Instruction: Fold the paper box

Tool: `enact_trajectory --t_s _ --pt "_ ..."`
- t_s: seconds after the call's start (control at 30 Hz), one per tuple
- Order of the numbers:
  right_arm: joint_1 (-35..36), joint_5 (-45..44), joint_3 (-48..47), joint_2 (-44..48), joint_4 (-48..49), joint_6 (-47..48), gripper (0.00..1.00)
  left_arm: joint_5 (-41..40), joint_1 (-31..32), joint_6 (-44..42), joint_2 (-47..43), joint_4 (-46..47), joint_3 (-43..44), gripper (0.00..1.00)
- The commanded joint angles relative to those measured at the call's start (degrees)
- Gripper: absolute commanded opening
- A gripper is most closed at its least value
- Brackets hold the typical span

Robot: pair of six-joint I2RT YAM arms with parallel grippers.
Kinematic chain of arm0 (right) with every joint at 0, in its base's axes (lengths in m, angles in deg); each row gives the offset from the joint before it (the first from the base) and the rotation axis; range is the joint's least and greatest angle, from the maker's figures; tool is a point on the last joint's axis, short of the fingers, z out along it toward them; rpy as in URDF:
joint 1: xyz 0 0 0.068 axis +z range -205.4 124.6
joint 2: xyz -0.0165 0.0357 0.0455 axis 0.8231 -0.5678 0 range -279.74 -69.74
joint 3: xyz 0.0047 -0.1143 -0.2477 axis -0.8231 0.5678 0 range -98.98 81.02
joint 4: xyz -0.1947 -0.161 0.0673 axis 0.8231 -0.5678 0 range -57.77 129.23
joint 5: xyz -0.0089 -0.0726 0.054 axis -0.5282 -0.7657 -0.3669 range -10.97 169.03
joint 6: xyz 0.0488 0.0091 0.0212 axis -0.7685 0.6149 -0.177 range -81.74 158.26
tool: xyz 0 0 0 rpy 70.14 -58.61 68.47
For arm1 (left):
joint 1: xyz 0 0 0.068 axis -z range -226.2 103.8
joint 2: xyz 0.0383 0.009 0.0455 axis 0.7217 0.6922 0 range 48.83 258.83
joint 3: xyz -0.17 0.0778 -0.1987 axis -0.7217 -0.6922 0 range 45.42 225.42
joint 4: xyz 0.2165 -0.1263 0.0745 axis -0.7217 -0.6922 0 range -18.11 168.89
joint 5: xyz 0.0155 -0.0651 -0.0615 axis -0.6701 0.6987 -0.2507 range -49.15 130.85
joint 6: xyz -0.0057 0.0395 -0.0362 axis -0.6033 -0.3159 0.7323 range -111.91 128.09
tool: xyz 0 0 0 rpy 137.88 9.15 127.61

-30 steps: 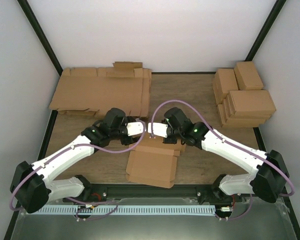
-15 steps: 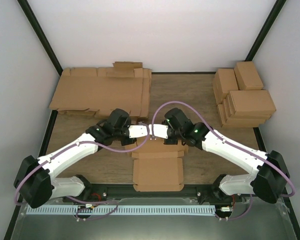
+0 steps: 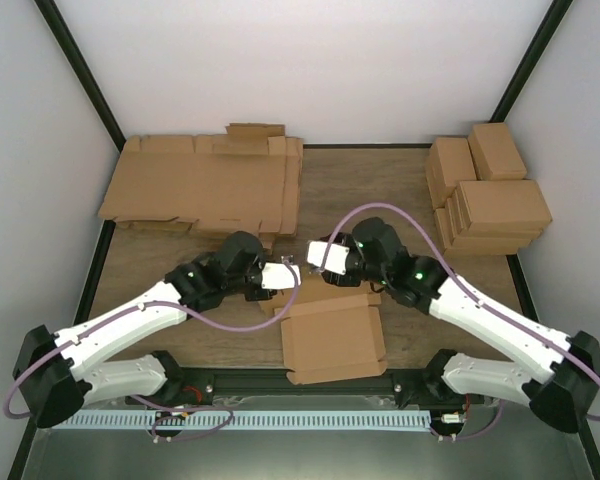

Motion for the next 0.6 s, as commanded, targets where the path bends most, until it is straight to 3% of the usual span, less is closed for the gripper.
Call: enact_trajectory --t_s 0.0,0.1,0.3,0.4,0.47,0.57 --pt "0.42 1.21 1.56 6.72 9.95 -5.63 0.61 -3.18 1.70 1.79 -1.73 -0.56 -1.68 0.04" --pt "-1.04 -0.38 2.87 9.92 14.44 -13.24 0.69 -4.61 2.26 3.42 -2.24 -1.01 -1.83 0.04" --pt "-3.89 -2.18 -1.07 10.93 12.10 -43.53 0.83 -10.44 4.65 9.37 -2.96 -0.91 -1.76 0.04" --pt "-3.89 -9.46 -2.02 12.52 6.38 -63.47 0.85 -15.23 6.74 12.76 -2.77 -0.97 -1.85 0.04" --pt "-3.89 -12.51 -1.27 14.28 1.69 -75.91 0.80 -19.20 8.38 14.87 -2.18 -1.66 -1.49 0.04" --pt "-3.99 -7.82 1.70 17.68 0.47 -86.50 0.80 -25.19 11.15 18.27 -0.25 -4.17 0.13 0.04"
